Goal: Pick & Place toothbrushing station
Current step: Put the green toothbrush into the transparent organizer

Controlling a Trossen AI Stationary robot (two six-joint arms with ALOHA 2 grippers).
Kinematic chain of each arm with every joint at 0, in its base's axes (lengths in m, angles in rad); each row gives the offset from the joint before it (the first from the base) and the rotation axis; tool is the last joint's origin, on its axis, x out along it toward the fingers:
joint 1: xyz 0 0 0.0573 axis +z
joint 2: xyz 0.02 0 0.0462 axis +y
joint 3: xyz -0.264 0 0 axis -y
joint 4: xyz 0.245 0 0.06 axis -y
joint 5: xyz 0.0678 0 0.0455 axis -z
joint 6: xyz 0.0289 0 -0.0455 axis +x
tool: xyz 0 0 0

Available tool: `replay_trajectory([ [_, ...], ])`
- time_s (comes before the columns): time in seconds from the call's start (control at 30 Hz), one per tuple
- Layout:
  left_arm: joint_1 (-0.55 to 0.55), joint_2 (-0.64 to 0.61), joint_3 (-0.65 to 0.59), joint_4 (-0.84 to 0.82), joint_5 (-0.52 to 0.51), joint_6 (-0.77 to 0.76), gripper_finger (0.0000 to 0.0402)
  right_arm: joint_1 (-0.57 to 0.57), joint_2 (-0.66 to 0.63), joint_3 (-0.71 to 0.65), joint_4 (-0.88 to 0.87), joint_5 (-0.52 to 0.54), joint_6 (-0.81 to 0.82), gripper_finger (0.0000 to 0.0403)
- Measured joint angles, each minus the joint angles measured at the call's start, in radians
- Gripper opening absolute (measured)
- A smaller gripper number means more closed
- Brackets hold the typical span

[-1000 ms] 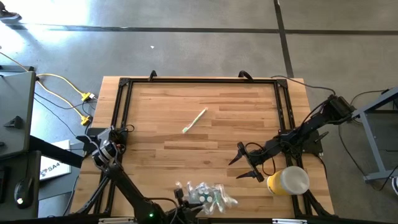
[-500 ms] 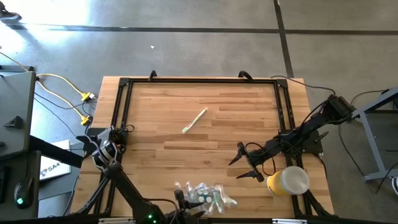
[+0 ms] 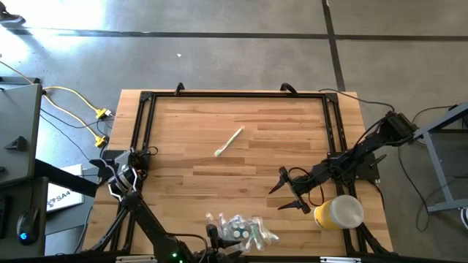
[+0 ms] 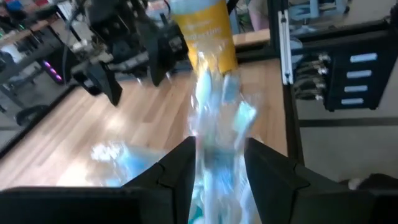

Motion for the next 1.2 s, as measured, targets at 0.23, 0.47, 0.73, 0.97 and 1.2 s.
replay_trajectory([
  [0.23,-0.003,0.008,0.000,-0.106,0.054,-0.208,0.0132,0.000,0.000,0.000,0.000,0.000,0.000,0.0288],
  [0.47,-0.002,0.016,0.000,-0.111,0.030,-0.215,0.0132,0.000,0.000,0.000,0.001,0.000,0.004,0.0288],
  [0.73,-0.010,0.016,-0.001,-0.109,0.028,-0.158,0.0132,0.000,0.000,0.000,0.006,0.000,0.002,0.0288],
  [0.97,-0.018,0.016,0.052,-0.132,0.025,-0.099,0.0132,0.000,0.000,0.000,0.008,0.026,-0.039,0.0288],
  [1.2,-0.044,0.014,0.176,-0.290,-0.011,-0.066,0.0132,-0.020,-0.009,0.000,0.023,0.196,-0.027,0.0288],
])
